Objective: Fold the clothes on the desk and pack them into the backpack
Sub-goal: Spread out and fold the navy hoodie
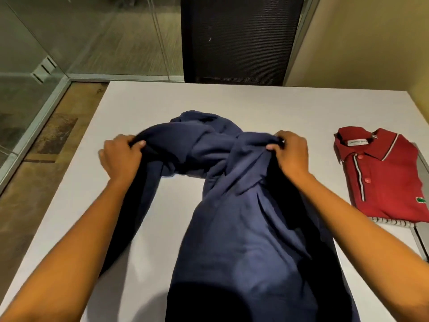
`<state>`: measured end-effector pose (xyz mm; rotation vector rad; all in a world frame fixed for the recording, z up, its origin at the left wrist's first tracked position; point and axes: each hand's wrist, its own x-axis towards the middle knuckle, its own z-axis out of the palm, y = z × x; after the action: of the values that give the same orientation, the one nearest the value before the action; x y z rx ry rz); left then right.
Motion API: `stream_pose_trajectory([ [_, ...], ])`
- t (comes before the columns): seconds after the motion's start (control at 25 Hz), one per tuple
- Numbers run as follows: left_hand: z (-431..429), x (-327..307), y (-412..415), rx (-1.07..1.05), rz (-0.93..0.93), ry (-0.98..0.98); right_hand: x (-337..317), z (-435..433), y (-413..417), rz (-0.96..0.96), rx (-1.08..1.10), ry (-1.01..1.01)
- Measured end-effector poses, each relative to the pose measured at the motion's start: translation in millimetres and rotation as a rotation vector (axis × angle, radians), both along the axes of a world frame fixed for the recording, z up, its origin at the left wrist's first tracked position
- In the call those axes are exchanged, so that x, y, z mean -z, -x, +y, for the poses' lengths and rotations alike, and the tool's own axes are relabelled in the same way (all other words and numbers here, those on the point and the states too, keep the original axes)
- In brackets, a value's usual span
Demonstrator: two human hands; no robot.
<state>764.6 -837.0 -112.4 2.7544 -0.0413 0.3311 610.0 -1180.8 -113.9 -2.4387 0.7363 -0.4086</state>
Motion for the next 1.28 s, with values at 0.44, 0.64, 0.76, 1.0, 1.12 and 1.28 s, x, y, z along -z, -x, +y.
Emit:
stream_pose_trajectory([
  [0.44, -92, 25, 95, 0.457, 0.061, 0.300, 25, 19, 23, -0.087, -0.007, -0.152],
  [0.64, -84, 64, 138, 0.469, 0.127, 0.061, 55, 79, 93, -0.072, -0.177, 0.216],
  [0.76, -59, 61, 142, 0.383, 0.181, 0.076, 93, 104, 151, 0.051, -0.437, 0.283],
  [1.0, -7, 54, 194, 0.221, 0.287, 0.156, 102, 126, 209, 0.262, -0.396, 0.191],
  [1.12, 8, 55, 231, 0.160, 0.322, 0.123, 97, 138, 232, 0.304, -0.412, 0.287],
  [1.28, 22, 57, 275, 0.150, 0.359, 0.132, 84, 142, 256, 0.321, -0.385, 0.391],
])
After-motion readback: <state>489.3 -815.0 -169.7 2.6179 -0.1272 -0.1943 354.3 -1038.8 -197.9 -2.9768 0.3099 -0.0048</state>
